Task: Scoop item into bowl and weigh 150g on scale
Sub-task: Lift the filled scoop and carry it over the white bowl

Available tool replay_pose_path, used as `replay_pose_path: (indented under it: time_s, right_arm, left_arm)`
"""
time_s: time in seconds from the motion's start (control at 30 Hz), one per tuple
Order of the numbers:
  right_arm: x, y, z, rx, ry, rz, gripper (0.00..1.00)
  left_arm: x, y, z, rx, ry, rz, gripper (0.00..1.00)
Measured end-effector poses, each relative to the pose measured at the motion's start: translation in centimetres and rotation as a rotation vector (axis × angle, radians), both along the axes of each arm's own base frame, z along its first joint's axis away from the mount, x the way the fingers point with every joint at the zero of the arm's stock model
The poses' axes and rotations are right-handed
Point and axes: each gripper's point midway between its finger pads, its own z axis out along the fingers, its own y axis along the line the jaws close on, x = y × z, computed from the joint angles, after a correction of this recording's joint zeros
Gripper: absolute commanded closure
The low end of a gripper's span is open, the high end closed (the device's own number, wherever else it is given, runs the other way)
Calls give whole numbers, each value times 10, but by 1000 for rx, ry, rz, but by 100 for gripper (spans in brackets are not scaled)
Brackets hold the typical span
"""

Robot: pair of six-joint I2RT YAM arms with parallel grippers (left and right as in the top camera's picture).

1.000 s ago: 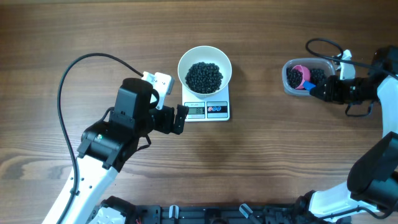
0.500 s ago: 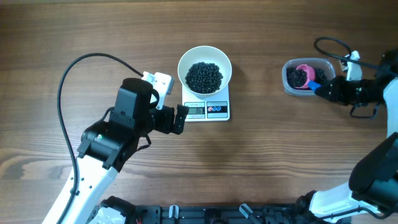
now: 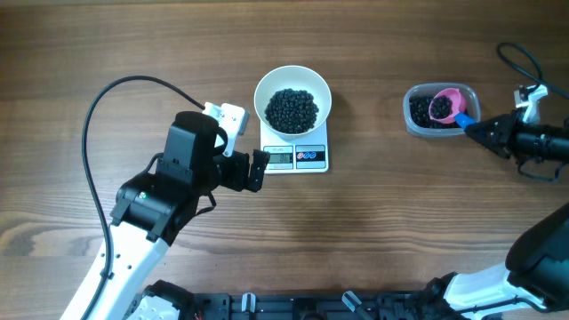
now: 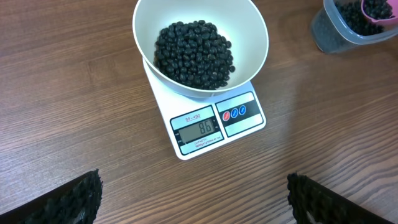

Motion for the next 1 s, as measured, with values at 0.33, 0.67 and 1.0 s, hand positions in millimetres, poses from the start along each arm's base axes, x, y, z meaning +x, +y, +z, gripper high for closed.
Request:
replay_pose_path:
  time_s: [0.33,0.67,1.0]
  right_arm:
    - [8,19,28,179,-90,-7,96]
    - [28,115,55,342,-154,220,96]
    - [36,234,66,342,-261,532,96]
  left_arm:
    - [0,0,0,0,0,0,0]
    - [0,0,0,0,0,0,0]
    - [0,0,0,0,0,0,0]
